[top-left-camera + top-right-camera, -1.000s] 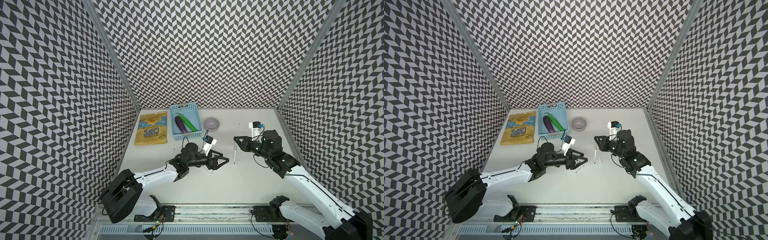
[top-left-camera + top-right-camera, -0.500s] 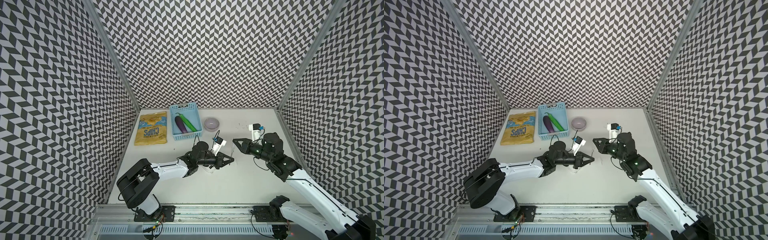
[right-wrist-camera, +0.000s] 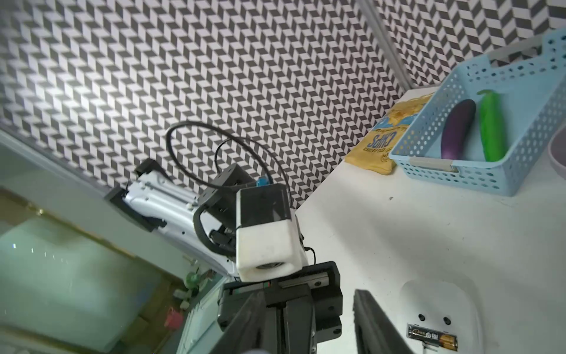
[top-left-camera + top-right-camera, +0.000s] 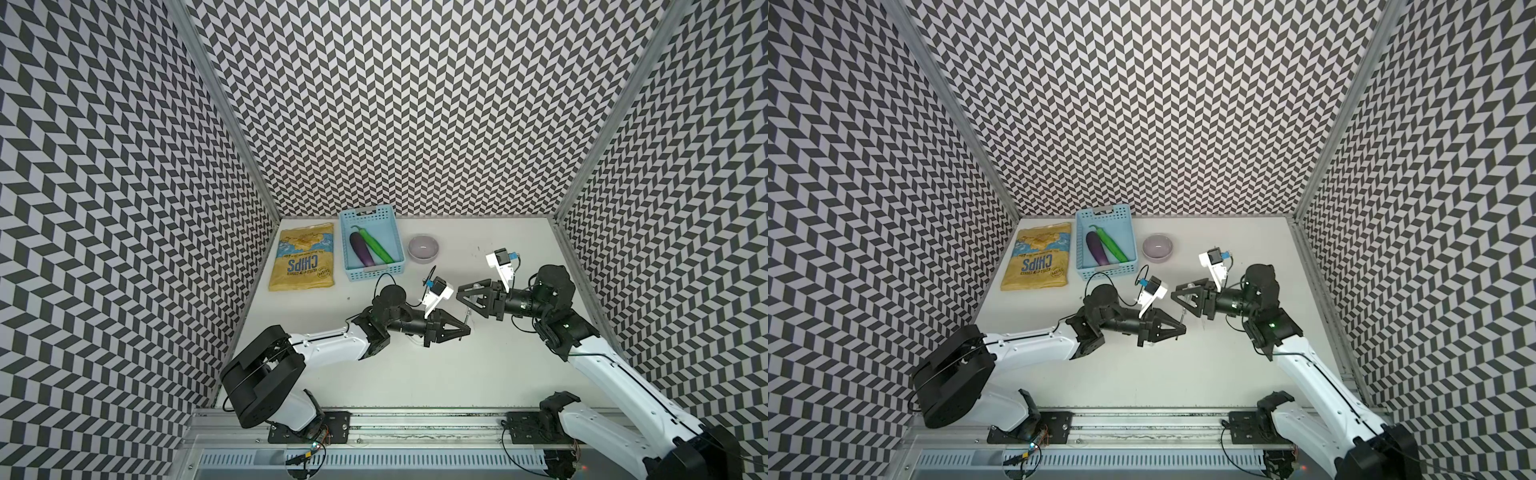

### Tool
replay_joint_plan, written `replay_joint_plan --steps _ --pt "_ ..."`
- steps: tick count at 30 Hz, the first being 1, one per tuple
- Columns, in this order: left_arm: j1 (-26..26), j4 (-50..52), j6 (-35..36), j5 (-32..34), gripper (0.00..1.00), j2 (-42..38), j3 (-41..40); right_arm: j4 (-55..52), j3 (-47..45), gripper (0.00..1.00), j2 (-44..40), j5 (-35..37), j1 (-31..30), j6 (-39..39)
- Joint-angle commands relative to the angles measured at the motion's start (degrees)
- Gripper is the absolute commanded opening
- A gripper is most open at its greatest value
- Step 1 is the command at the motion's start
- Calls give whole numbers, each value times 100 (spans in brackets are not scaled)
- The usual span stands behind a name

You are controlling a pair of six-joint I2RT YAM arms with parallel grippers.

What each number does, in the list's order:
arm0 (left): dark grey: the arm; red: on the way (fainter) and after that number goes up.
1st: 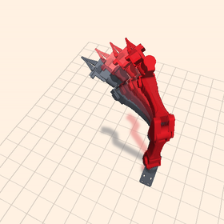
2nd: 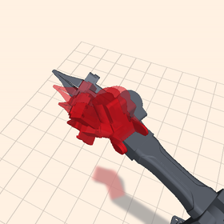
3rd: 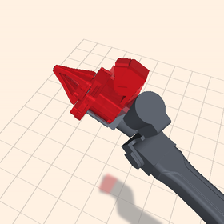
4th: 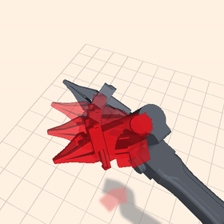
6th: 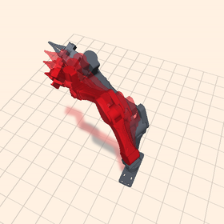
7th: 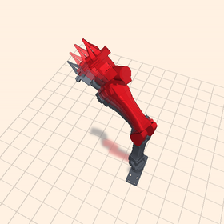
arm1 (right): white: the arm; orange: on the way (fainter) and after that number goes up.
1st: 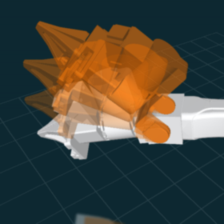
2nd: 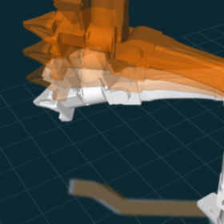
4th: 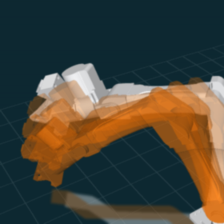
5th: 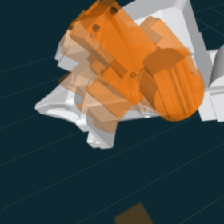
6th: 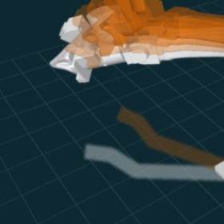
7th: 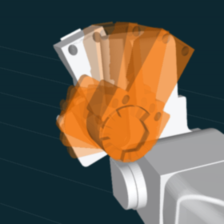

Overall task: Remove the battery from the alarm
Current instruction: Pick up the screwdriver from the center of the board, then release the battery from the alarm.

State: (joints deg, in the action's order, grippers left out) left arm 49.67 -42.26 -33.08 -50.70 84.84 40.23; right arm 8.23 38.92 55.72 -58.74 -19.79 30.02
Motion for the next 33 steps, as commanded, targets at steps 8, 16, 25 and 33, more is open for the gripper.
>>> replay_joint_plan --steps 8,16,25,33 --pt "-219 -282 74 46 35 -208 13 -42 210 0 -123 -533 -35 -452" --pt "-903 1791 -214 2744 84 -2053 -1512 640 -264 0 -475 3589 -677 -374" --pt "-1047 3595 -1542 3201 80 -1945 -1712 2205 -1096 0 300 6287 -1907 -108" --pt "-987 3895 -1667 3101 75 -567 -1067 2722 -1149 0 1231 6444 -2233 -275"
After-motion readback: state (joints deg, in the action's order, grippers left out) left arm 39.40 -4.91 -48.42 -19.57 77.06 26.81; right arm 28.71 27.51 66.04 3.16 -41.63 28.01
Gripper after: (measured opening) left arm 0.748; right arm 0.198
